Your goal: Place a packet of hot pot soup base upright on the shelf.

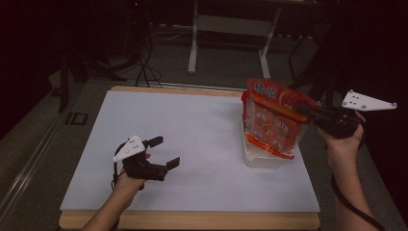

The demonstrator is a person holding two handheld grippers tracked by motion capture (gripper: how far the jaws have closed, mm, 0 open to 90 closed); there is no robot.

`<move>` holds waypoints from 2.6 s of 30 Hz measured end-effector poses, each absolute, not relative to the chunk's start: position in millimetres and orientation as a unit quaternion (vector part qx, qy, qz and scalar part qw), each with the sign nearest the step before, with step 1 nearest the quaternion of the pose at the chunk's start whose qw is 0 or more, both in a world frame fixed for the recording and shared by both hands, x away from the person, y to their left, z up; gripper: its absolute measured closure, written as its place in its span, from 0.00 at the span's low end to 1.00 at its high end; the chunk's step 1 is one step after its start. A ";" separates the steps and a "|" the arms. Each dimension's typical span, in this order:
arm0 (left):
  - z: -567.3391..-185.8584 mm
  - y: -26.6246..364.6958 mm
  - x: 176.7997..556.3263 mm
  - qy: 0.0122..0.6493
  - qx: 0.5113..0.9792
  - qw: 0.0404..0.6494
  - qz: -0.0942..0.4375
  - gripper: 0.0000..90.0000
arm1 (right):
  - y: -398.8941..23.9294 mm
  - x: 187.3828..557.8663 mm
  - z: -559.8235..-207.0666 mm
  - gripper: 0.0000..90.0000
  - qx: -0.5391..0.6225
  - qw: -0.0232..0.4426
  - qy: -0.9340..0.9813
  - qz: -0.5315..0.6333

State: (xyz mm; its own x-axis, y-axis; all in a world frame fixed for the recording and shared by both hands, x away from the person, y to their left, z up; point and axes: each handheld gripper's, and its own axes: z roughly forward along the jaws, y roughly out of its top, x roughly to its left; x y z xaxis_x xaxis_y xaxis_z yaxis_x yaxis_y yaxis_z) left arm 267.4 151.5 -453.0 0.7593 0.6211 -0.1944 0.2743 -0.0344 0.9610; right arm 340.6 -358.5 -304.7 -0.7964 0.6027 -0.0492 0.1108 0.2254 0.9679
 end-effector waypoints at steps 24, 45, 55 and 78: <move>-470.0 152.2 265.8 0.332 0.705 0.612 0.134 0.03 | -359.7 362.9 -344.7 1.00 0.282 0.184 0.752 0.567; -474.9 147.6 263.7 0.328 0.714 0.605 0.129 0.03 | -366.9 343.5 -357.9 0.59 0.301 0.197 0.717 0.597; -478.1 144.5 261.8 0.322 0.724 0.599 0.119 0.03 | -342.1 319.2 -324.8 0.35 0.274 0.209 0.705 0.620; -480.8 146.7 256.2 0.307 0.722 0.606 0.131 0.03 | -268.9 299.3 -400.2 0.17 0.221 0.097 0.755 0.610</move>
